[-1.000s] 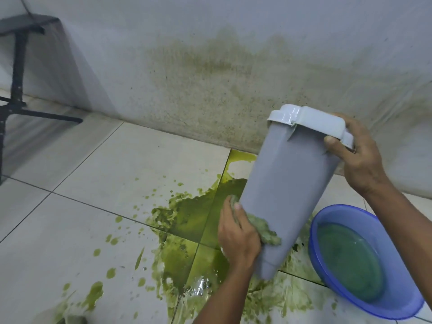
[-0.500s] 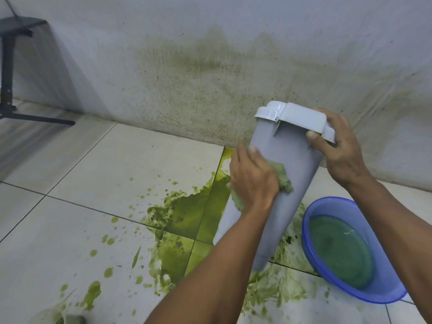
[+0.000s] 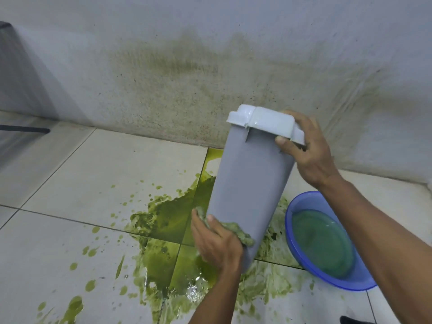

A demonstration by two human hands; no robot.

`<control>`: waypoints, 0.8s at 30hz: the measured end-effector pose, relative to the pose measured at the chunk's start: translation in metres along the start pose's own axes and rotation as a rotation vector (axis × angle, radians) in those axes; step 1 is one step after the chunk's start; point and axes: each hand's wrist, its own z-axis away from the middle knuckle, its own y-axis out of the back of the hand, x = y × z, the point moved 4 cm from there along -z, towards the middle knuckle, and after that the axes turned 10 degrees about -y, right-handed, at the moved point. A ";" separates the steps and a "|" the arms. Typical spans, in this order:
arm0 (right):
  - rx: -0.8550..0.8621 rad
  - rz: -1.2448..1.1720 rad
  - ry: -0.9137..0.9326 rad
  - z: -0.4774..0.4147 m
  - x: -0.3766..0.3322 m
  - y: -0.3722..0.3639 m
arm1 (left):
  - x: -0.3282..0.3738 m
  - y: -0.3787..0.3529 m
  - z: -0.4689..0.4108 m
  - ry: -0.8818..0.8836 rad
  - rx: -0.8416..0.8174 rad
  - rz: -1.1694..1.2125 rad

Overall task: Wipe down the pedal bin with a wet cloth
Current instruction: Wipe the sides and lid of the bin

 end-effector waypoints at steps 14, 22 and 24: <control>0.015 -0.022 0.120 0.091 -0.033 -0.027 | 0.141 0.008 -0.129 0.197 -0.290 0.723; 0.167 -0.031 0.155 0.159 -0.052 -0.056 | 0.191 0.032 -0.116 -0.598 -1.023 -0.104; 0.184 -0.050 0.136 0.176 -0.052 -0.068 | 0.193 0.025 -0.104 -0.824 -1.110 -0.328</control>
